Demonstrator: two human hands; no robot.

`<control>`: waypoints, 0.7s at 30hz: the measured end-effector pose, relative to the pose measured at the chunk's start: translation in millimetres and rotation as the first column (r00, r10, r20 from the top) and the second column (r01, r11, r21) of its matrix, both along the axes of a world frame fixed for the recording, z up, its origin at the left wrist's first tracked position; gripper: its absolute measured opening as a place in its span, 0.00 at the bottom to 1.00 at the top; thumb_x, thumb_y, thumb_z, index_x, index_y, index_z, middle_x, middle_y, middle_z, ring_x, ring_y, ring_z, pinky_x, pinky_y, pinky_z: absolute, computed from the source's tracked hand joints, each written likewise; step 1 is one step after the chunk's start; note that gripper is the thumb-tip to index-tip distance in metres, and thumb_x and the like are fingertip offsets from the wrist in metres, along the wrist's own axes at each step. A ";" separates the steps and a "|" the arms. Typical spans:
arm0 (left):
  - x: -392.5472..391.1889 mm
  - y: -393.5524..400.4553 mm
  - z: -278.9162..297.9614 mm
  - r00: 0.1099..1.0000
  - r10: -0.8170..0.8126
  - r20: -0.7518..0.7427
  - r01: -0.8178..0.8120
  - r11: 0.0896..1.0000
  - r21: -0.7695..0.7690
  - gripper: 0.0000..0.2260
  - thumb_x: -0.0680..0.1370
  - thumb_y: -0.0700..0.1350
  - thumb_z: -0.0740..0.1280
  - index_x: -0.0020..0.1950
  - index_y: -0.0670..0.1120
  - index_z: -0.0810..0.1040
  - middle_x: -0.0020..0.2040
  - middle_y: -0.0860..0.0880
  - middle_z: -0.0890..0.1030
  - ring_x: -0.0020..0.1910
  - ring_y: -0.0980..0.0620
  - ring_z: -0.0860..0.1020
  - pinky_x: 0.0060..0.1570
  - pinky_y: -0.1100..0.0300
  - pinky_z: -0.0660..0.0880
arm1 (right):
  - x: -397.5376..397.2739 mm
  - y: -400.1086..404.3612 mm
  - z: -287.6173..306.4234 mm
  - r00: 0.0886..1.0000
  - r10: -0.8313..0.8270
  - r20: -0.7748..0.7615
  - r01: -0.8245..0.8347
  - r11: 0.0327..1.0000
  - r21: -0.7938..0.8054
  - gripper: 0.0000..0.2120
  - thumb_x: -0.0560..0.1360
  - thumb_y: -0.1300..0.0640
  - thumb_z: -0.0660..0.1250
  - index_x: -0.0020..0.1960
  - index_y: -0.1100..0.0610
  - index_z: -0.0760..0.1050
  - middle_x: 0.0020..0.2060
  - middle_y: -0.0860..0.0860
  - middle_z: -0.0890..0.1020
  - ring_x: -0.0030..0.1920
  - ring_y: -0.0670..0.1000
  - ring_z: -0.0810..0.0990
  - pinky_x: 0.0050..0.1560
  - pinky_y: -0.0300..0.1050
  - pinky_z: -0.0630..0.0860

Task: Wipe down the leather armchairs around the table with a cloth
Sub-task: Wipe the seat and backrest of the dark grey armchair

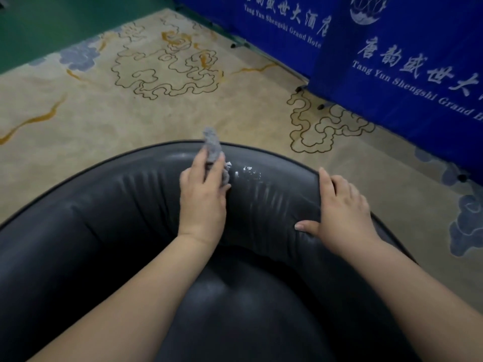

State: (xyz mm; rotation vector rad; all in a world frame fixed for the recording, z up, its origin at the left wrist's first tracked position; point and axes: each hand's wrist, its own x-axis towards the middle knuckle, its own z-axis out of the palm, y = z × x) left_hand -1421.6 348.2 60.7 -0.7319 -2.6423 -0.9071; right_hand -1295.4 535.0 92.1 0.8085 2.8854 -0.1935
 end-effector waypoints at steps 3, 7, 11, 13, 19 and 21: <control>1.7 7.0 -2.8 0.991 -0.132 -0.011 0.132 0.991 -0.001 0.19 0.73 0.38 0.72 0.64 0.38 0.77 0.69 0.40 0.70 0.59 0.41 0.71 0.60 0.57 0.69 | -0.3 -0.1 0.0 1.000 -0.009 -0.001 0.009 1.000 -0.006 0.55 0.66 0.32 0.68 0.77 0.53 0.38 0.73 0.54 0.55 0.72 0.56 0.55 0.72 0.51 0.54; -7.7 9.1 15.3 0.994 -0.073 0.076 0.066 0.993 0.094 0.10 0.73 0.38 0.71 0.54 0.42 0.80 0.64 0.43 0.74 0.61 0.44 0.70 0.65 0.54 0.67 | 0.3 -0.7 0.5 1.000 -0.013 -0.007 0.013 1.000 -0.013 0.55 0.66 0.32 0.68 0.77 0.53 0.38 0.73 0.54 0.55 0.72 0.56 0.55 0.71 0.51 0.54; -7.0 13.5 13.5 0.999 0.023 0.022 -0.025 0.994 0.110 0.25 0.76 0.34 0.65 0.71 0.50 0.71 0.46 0.49 0.74 0.42 0.57 0.65 0.53 0.77 0.63 | -0.4 -1.1 0.4 1.000 -0.017 -0.014 0.017 1.000 -0.012 0.55 0.66 0.32 0.68 0.77 0.53 0.38 0.72 0.54 0.55 0.72 0.56 0.56 0.71 0.50 0.54; 2.8 21.5 4.9 0.998 -0.052 -0.033 0.055 0.995 0.087 0.20 0.75 0.33 0.64 0.67 0.42 0.75 0.51 0.44 0.81 0.41 0.55 0.65 0.51 0.76 0.61 | -0.2 -0.8 0.1 1.000 -0.017 -0.011 0.016 1.000 -0.011 0.55 0.66 0.32 0.68 0.77 0.53 0.38 0.72 0.54 0.55 0.72 0.55 0.56 0.71 0.50 0.54; 0.5 15.0 7.9 0.970 -0.127 -0.207 0.140 0.989 0.053 0.15 0.74 0.33 0.66 0.60 0.39 0.80 0.56 0.45 0.82 0.43 0.49 0.70 0.53 0.72 0.63 | 1.4 -0.3 -0.3 1.000 -0.013 -0.025 0.013 1.000 -0.011 0.55 0.66 0.32 0.68 0.77 0.53 0.39 0.72 0.53 0.56 0.71 0.55 0.56 0.71 0.50 0.55; -17.9 7.0 10.4 0.981 0.005 -0.192 0.007 0.998 0.064 0.15 0.75 0.34 0.65 0.62 0.38 0.79 0.60 0.43 0.80 0.47 0.49 0.68 0.56 0.76 0.58 | 1.2 -0.2 -0.3 0.999 -0.014 -0.032 0.014 1.000 -0.009 0.55 0.66 0.32 0.68 0.77 0.53 0.40 0.72 0.53 0.56 0.71 0.56 0.56 0.71 0.51 0.55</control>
